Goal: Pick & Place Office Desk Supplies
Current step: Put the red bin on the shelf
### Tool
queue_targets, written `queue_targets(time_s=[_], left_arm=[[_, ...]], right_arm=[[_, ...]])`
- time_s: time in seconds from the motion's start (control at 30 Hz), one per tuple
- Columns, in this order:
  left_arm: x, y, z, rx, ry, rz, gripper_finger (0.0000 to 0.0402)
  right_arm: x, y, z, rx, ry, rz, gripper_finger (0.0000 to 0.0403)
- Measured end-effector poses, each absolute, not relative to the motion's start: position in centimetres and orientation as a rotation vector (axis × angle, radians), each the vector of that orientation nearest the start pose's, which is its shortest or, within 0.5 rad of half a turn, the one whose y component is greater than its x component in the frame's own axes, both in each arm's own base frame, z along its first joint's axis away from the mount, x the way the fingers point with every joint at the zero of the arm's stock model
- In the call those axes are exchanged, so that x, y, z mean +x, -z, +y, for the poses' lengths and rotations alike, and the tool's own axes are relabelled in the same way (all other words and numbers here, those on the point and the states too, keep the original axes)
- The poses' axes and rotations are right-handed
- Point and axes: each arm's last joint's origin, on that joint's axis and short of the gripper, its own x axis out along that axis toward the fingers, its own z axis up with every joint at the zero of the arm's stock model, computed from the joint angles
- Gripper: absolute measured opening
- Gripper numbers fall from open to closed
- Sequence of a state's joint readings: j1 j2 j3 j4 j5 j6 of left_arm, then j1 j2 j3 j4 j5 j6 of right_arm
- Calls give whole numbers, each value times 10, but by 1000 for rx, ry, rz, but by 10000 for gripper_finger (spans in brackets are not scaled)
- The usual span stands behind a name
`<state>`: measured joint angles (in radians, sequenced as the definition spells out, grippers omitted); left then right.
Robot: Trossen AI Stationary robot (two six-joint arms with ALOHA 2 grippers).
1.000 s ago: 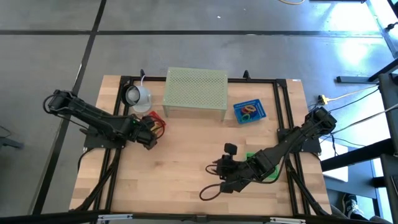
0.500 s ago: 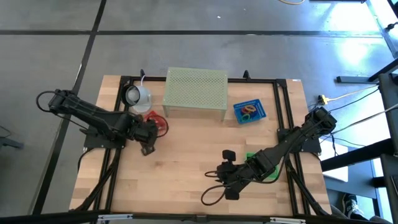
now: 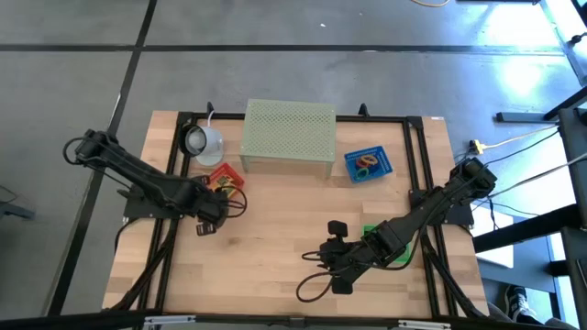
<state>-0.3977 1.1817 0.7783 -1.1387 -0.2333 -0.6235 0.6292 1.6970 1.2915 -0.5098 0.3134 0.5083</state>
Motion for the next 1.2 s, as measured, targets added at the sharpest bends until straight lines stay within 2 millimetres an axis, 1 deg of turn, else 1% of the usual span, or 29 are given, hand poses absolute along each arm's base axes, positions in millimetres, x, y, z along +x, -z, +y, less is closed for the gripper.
queue_targets(time_s=[0.13,0.3,0.8,0.93,1.1,1.2], left_arm=[[154,-193,-58,-17,-369,1479,130],[150,-181,-56,-23,-417,1509,130],[151,-179,-57,-53,-395,1525,130],[154,-185,-59,-66,-378,1513,130],[158,-188,-60,0,-299,1495,130],[160,-188,-60,77,-247,1482,130]], right_arm=[[296,-248,205,59,-78,860,135],[296,-248,205,59,-78,859,135],[297,-249,205,60,-79,857,135],[297,-249,205,60,-79,857,135],[297,-249,205,60,-79,856,135],[297,-249,205,60,-79,856,135]])
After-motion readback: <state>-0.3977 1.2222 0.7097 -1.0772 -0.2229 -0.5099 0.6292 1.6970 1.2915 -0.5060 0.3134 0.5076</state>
